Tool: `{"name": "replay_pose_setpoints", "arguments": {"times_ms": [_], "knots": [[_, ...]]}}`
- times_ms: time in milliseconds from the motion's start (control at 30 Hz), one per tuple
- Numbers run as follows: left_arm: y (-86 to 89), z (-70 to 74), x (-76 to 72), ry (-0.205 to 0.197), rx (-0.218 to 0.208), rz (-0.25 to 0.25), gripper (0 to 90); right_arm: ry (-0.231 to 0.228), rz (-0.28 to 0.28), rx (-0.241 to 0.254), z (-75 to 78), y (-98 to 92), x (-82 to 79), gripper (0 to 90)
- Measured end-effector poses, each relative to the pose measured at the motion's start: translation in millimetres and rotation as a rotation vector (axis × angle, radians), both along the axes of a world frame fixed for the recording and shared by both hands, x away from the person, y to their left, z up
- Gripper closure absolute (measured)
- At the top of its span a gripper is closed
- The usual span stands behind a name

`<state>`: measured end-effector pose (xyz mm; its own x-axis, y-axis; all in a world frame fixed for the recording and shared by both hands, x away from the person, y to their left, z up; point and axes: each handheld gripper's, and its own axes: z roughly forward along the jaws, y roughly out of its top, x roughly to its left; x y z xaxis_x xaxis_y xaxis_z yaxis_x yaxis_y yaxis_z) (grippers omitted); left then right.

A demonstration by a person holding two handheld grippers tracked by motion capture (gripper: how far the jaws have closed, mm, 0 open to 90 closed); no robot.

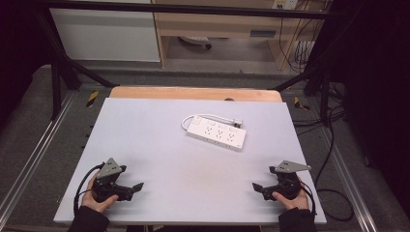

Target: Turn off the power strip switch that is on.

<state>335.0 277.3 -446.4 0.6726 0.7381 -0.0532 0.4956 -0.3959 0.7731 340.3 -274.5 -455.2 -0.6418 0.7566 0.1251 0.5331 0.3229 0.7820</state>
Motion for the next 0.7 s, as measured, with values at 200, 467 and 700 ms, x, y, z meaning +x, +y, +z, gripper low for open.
{"name": "replay_pose_setpoints", "arguments": {"times_ms": [200, 467, 700], "knots": [[0.2, 0.1, -0.8, 0.000, -0.002, 0.000, 4.6, -0.001, 0.001, 0.000, 0.5, 0.6, -0.8, 1.6], [-0.1, -1.4, 0.0, 0.006, 0.002, -0.003, 4.9, -0.007, -0.001, -0.011, -0.3, 2.2, -0.1, 1.6], [0.3, -1.5, 0.1, 0.007, 0.001, 0.002, 5.0, -0.008, -0.002, -0.008, 0.6, 4.2, 0.4, 1.5]]}}
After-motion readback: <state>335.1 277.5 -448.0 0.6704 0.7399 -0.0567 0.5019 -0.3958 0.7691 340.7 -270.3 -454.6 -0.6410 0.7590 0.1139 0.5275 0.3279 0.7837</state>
